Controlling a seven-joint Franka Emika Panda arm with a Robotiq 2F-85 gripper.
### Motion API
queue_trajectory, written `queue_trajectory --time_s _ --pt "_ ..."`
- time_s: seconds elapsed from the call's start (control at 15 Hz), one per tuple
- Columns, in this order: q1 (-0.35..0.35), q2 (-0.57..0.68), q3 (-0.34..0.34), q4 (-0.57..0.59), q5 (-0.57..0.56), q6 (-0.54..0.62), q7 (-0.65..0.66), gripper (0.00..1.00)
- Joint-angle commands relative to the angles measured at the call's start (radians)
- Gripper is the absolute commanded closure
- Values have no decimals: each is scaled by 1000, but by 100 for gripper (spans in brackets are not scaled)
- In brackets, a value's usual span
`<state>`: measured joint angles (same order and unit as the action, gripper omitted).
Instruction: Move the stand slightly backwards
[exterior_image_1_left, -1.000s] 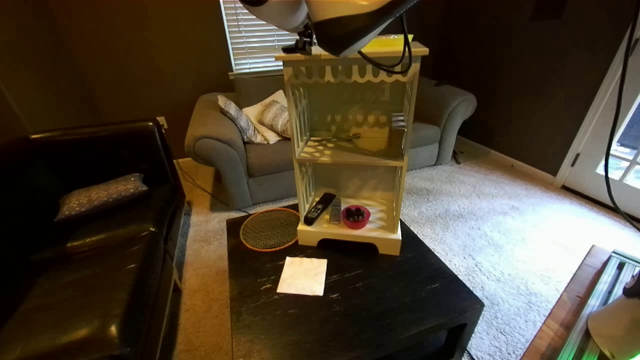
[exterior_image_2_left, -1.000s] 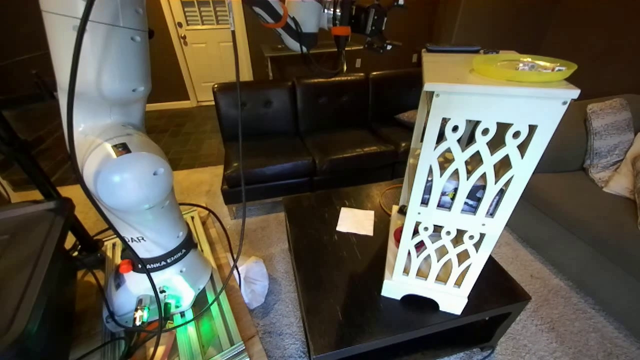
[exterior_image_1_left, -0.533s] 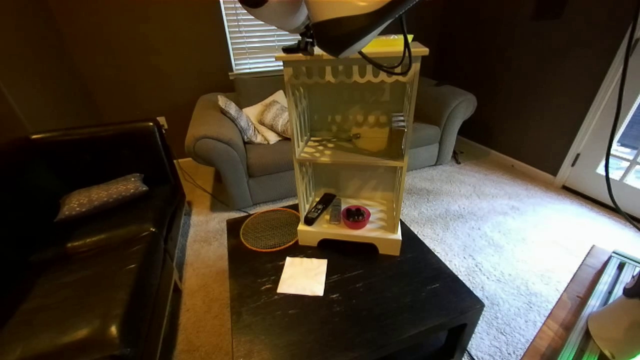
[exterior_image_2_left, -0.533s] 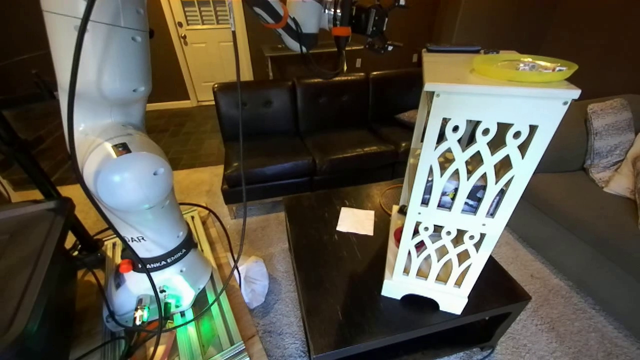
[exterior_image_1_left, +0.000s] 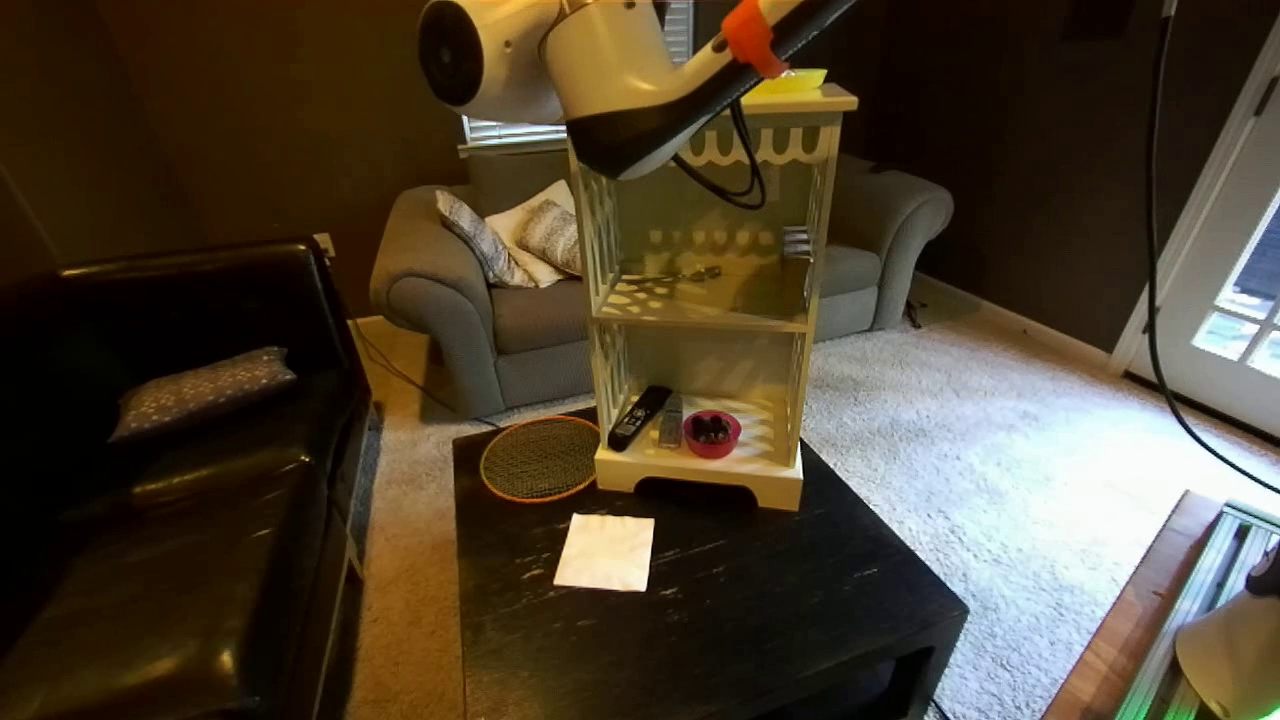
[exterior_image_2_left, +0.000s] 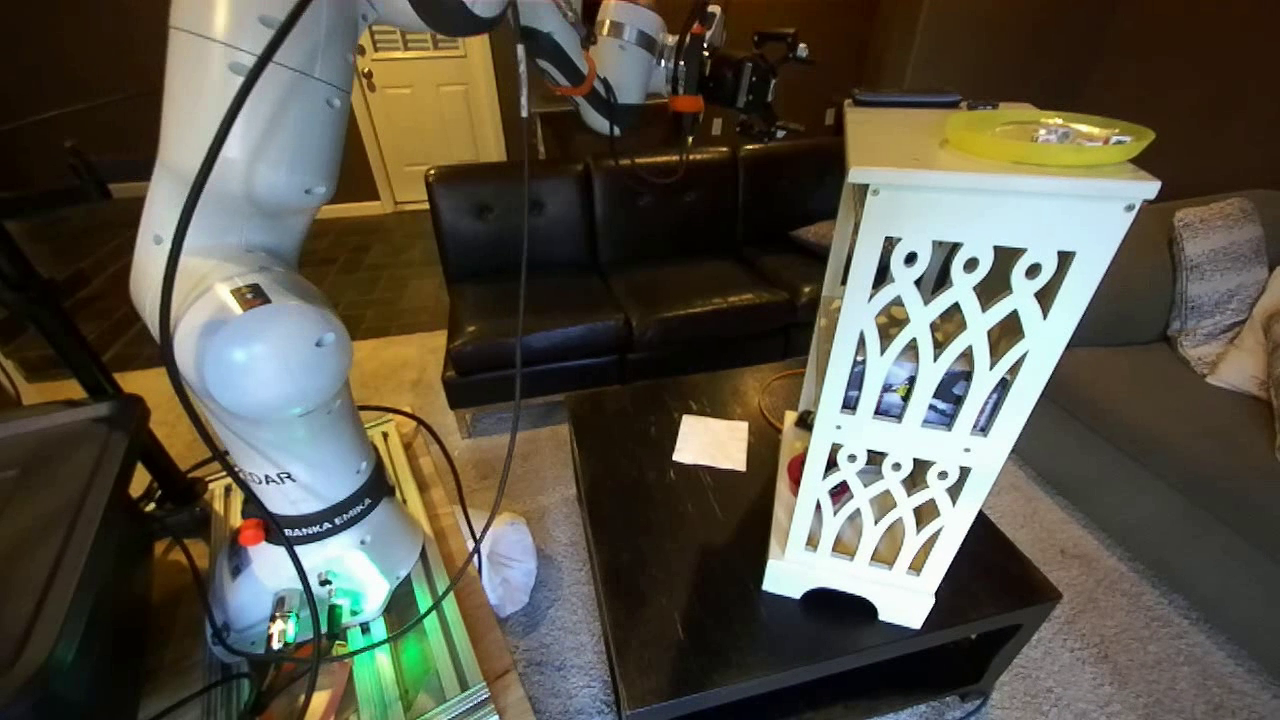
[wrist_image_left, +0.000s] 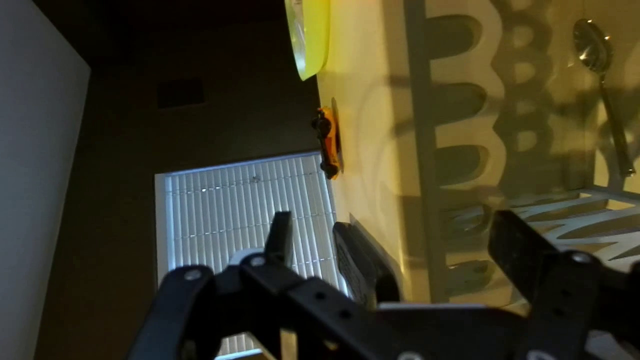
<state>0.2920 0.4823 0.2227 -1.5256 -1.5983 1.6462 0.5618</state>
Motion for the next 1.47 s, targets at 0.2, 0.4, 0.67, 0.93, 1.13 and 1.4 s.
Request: queue_trajectory --time_s 0.2,0.4,0.67,0.93,1.13,1.4 --pt "16 170 -39 201 72 -31 54 0" --pt "12 200 -59 239 76 -25 93 12" --pt "14 220 -82 276 57 -4 108 30" --pt "15 220 -94 303 46 9 92 35" --pt "15 219 -99 320 44 23 84 44" --pt "25 231 -96 354 45 41 64 58"
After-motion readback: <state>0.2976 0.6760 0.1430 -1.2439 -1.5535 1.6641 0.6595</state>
